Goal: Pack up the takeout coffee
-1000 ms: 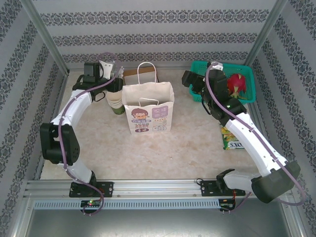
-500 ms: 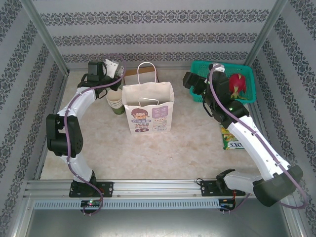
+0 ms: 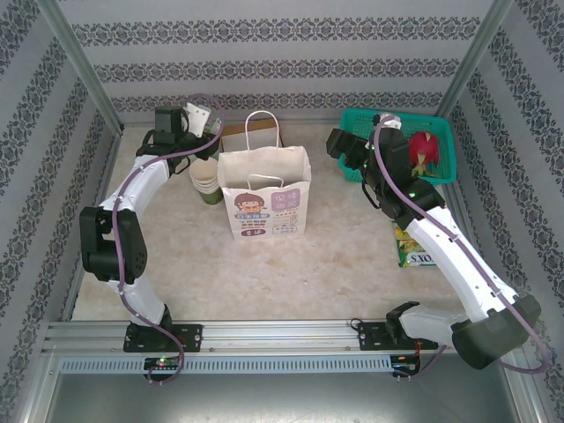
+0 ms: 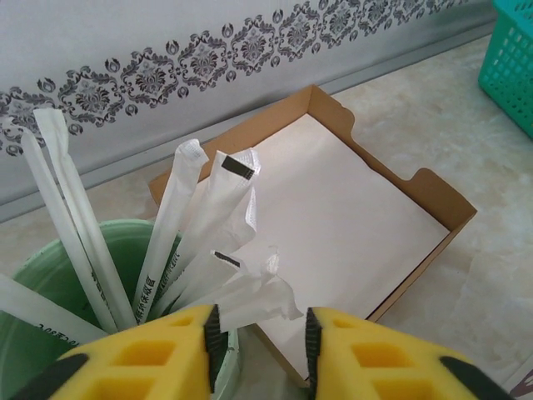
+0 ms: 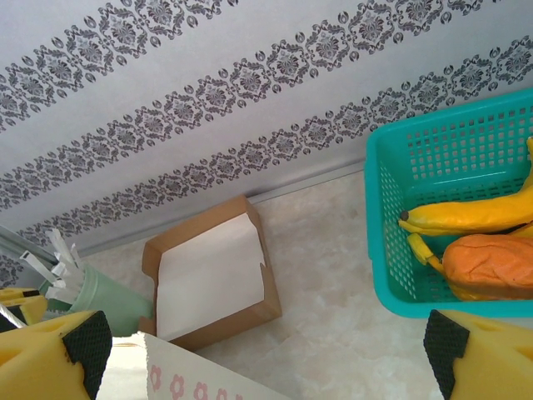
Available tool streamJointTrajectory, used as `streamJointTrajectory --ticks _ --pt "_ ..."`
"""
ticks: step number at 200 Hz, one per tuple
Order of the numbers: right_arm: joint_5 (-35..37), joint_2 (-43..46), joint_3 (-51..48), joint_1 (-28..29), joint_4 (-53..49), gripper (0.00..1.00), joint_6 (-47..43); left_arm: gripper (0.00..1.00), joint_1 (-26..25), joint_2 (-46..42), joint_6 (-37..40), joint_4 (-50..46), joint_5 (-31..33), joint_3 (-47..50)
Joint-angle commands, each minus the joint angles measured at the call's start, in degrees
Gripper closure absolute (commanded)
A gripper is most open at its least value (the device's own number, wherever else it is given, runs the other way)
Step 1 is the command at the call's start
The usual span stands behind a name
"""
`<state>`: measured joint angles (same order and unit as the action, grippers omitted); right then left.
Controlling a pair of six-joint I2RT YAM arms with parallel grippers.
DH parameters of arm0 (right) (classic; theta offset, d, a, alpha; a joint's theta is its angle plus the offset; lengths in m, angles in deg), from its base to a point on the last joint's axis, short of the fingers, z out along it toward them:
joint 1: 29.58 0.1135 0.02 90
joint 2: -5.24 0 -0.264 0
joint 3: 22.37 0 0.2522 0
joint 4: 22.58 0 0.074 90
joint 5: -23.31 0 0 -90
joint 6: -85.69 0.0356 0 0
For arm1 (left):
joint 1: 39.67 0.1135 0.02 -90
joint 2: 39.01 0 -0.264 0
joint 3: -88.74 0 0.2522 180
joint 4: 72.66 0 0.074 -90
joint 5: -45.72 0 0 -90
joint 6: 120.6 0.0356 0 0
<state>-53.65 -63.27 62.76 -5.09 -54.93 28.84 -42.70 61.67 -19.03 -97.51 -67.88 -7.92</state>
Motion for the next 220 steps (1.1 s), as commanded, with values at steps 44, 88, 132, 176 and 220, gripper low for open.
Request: streamJointTrajectory --ticks 44,88,132,176,220 --pt "0.72 0.83 -0.40 -0.29 0.02 0.02 1.00 0.63 -0.66 3.45 0.88 -0.64 -2.41 -5.50" --pt "0.76 0.92 -0.44 -0.32 -0.25 0.02 0.96 0.70 -0.66 5.05 1.09 -2.27 -2.76 -7.68" --pt "0.85 1.08 -0.53 -0.32 -0.37 0.02 0.85 0.65 -0.66 4.55 1.55 -2.71 -3.21 -6.87" --pt "0.67 1.14 -0.53 -0.32 -0.34 0.02 0.79 0.71 -0.66 4.11 1.65 -2.37 -3.12 -6.04" --pt "0.67 1.10 -0.53 -0.34 -0.45 0.02 0.78 0.64 -0.65 1.59 1.23 -1.42 -3.52 -3.73"
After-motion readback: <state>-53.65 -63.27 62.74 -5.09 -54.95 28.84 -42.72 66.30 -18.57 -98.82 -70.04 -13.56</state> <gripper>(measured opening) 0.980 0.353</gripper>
